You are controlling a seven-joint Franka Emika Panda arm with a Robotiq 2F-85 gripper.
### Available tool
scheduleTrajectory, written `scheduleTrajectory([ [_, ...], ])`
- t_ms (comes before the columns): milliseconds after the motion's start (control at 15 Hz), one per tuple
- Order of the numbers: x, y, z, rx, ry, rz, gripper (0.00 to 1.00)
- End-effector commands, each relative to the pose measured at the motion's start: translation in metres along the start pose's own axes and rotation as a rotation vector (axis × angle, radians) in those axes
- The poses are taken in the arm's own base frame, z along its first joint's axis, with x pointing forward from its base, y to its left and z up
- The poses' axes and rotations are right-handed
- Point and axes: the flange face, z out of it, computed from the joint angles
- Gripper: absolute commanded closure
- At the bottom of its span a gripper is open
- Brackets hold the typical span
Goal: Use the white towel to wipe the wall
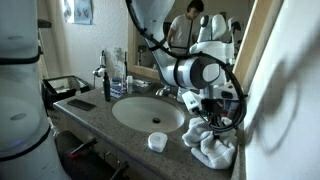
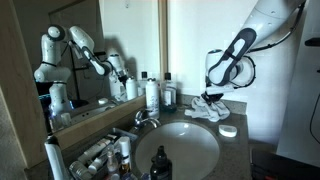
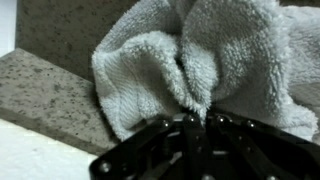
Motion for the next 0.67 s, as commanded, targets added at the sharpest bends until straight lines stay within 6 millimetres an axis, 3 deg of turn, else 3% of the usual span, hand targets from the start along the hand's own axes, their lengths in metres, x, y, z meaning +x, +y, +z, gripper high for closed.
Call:
scheduleTrajectory([
  [0, -0.005, 0.020, -0.034, -0.019, 0.010, 0.122, 0.93],
  [200, -0.010, 0.024, -0.079, 0.000, 0.079, 0.184, 0.93],
  [600, -0.035, 0.012, -0.182, 0.056, 0.343, 0.307, 0.93],
])
